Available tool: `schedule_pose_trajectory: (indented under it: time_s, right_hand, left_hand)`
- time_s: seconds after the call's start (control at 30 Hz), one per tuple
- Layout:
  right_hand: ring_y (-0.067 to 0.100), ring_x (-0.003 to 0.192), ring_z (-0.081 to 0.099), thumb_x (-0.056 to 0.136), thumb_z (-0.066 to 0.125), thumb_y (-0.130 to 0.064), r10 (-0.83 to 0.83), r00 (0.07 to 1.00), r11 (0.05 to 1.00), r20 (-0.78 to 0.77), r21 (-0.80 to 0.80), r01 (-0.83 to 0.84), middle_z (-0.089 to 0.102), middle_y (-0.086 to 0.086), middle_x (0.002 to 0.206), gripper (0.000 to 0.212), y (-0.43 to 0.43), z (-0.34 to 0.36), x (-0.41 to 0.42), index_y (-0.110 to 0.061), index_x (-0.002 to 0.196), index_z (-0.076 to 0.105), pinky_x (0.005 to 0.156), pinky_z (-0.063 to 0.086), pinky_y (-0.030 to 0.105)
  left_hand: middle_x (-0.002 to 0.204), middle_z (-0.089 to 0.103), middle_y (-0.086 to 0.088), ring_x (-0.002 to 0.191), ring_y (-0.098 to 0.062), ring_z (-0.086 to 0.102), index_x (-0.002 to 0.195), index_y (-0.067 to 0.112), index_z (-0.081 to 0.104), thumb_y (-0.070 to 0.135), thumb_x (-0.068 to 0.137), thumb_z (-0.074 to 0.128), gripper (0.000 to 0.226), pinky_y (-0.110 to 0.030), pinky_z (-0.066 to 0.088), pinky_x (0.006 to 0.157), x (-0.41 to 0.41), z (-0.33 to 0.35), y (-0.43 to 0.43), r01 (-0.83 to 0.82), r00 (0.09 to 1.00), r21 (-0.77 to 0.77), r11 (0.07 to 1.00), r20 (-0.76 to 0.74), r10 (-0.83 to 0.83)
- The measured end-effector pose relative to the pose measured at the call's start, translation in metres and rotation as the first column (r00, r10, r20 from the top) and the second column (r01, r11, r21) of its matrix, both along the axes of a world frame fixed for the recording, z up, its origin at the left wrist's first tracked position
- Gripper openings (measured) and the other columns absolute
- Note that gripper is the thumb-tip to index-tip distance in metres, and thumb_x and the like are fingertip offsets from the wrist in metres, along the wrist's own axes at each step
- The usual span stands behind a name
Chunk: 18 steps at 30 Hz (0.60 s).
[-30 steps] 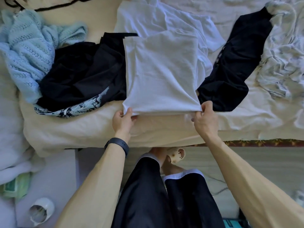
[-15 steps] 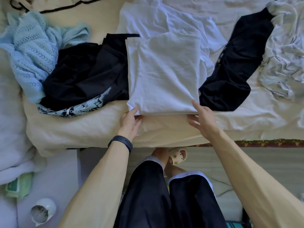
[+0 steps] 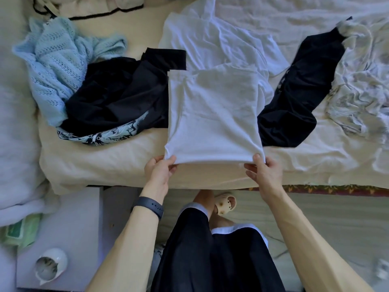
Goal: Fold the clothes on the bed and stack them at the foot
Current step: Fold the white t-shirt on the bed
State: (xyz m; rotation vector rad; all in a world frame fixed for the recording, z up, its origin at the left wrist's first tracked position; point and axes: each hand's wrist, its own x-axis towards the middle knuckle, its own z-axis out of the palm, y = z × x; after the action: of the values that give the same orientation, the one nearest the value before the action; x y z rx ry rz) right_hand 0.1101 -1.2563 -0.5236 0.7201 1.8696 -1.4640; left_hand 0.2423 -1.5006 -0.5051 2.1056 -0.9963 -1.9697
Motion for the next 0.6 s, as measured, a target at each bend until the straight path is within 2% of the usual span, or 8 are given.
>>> schedule_pose_trajectory:
  time_s: [0.07,0.17,0.23,0.3,0.4,0.5,0.57,0.6]
  right_hand:
    - [0.013,0.078,0.076,0.104,0.059,-0.024,-0.011,0.997,1.0,0.075,0.017,0.01,0.072,0.011,0.097,0.018,0.009,0.007,0.013,-0.007,0.104,0.065,0.062,0.058,0.022]
    - [0.014,0.075,0.076,0.103,0.06,-0.021,-0.074,0.987,0.997,0.143,0.003,0.074,0.071,0.015,0.099,0.017,0.027,0.02,0.036,-0.005,0.1,0.064,0.059,0.057,0.022]
    - [0.016,0.073,0.076,0.101,0.061,-0.019,-0.087,0.98,0.996,0.181,0.04,0.081,0.072,0.017,0.097,0.016,0.04,0.029,0.053,-0.003,0.099,0.063,0.055,0.056,0.022]
    - [0.018,0.072,0.076,0.1,0.06,-0.017,-0.059,0.972,0.994,0.226,0.099,0.037,0.074,0.019,0.095,0.016,0.054,0.036,0.069,-0.002,0.104,0.062,0.053,0.056,0.023]
    - [0.021,0.072,0.077,0.098,0.059,-0.012,-0.018,0.961,0.99,0.277,0.141,-0.022,0.074,0.017,0.094,0.022,0.064,0.04,0.084,-0.006,0.118,0.053,0.055,0.056,0.028]
    - [0.025,0.075,0.077,0.094,0.057,-0.01,0.008,0.977,0.99,0.212,0.137,-0.038,0.074,0.015,0.093,0.03,0.063,0.049,0.082,-0.022,0.119,0.046,0.057,0.055,0.03]
    - [0.024,0.074,0.077,0.092,0.056,-0.012,0.047,0.992,0.992,0.118,0.115,-0.061,0.075,0.012,0.089,0.023,0.06,0.058,0.072,-0.028,0.109,0.053,0.052,0.053,0.026]
    - [0.024,0.073,0.077,0.092,0.056,-0.013,0.066,0.994,0.994,0.084,0.086,-0.073,0.075,0.011,0.088,0.019,0.058,0.064,0.064,-0.027,0.104,0.057,0.049,0.052,0.024]
  left_hand:
    - [0.115,0.067,-0.015,0.094,-0.023,0.066,0.127,-0.004,0.055,-0.005,0.092,0.064,0.036,-0.028,0.056,0.072,0.014,0.006,0.013,-0.032,0.999,0.103,0.994,-0.022,0.034]
    - [0.119,0.066,-0.016,0.103,-0.026,0.066,0.133,-0.002,0.052,-0.006,0.095,0.059,0.039,-0.033,0.055,0.078,0.038,0.017,0.034,-0.153,0.984,0.232,0.961,-0.049,0.168]
    - [0.118,0.067,-0.019,0.103,-0.028,0.066,0.13,-0.003,0.052,-0.007,0.094,0.059,0.037,-0.034,0.055,0.078,0.056,0.024,0.046,-0.17,0.984,0.254,0.952,-0.015,0.18]
    - [0.121,0.066,-0.022,0.102,-0.029,0.067,0.123,-0.005,0.056,-0.009,0.093,0.059,0.03,-0.033,0.055,0.075,0.073,0.029,0.057,-0.126,0.992,0.25,0.96,0.026,0.123]
    - [0.127,0.061,-0.023,0.106,-0.033,0.066,0.131,-0.005,0.048,-0.011,0.093,0.057,0.039,-0.033,0.055,0.072,0.086,0.031,0.068,-0.085,0.993,0.193,0.977,0.101,0.066]
    - [0.118,0.058,-0.013,0.082,-0.024,0.065,0.128,0.016,0.041,-0.002,0.094,0.053,0.04,-0.03,0.053,0.063,0.086,0.039,0.071,0.134,0.973,0.01,0.991,0.188,-0.134]
    - [0.108,0.061,-0.008,0.074,-0.02,0.062,0.125,0.032,0.045,0.005,0.096,0.049,0.04,-0.028,0.052,0.06,0.08,0.049,0.065,0.338,0.93,-0.104,0.936,0.188,-0.315]
    - [0.106,0.063,-0.006,0.071,-0.019,0.062,0.121,0.036,0.051,0.005,0.097,0.047,0.039,-0.026,0.052,0.058,0.076,0.054,0.059,0.385,0.918,-0.134,0.913,0.152,-0.365]
